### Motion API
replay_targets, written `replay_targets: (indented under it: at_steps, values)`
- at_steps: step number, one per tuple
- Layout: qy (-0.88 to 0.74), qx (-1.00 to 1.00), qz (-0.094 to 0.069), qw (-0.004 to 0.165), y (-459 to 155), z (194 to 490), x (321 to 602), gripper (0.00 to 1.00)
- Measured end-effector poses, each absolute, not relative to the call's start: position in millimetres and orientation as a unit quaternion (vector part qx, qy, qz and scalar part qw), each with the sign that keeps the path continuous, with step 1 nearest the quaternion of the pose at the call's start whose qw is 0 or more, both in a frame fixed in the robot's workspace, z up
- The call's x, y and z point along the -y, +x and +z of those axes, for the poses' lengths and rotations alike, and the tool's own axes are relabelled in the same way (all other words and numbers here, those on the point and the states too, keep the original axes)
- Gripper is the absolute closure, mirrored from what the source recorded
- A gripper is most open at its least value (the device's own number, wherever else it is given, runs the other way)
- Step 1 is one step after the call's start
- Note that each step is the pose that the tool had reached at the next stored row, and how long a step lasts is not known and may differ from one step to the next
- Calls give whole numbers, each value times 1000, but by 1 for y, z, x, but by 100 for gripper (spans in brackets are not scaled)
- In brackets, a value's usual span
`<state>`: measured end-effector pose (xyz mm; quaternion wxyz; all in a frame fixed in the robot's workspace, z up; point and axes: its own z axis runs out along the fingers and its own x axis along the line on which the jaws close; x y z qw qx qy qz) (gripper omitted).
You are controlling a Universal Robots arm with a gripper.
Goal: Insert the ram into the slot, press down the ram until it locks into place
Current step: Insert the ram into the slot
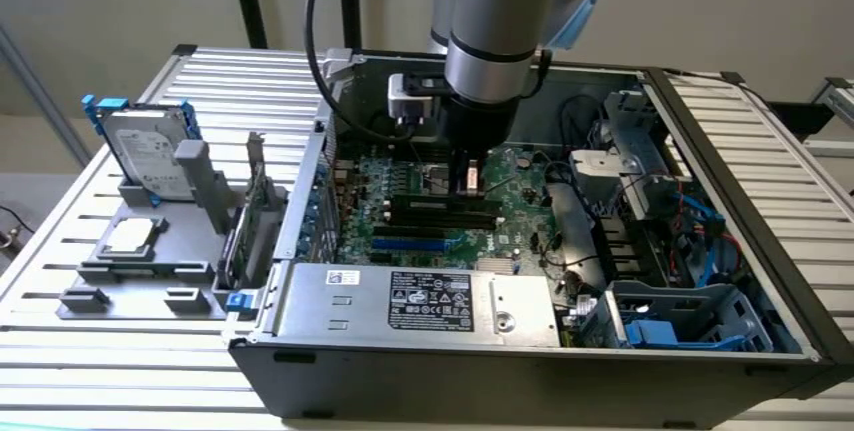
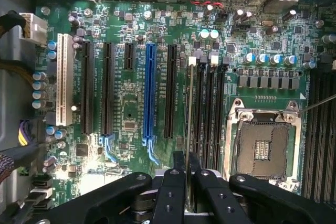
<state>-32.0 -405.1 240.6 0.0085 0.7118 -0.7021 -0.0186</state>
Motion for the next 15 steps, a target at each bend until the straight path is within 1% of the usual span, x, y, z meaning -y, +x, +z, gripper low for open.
replay_targets:
  at_steps: [4, 15]
  values:
    - [712, 702, -19, 9, -33, 235, 404, 86]
    - [712, 702, -16, 6, -35, 233, 403, 86]
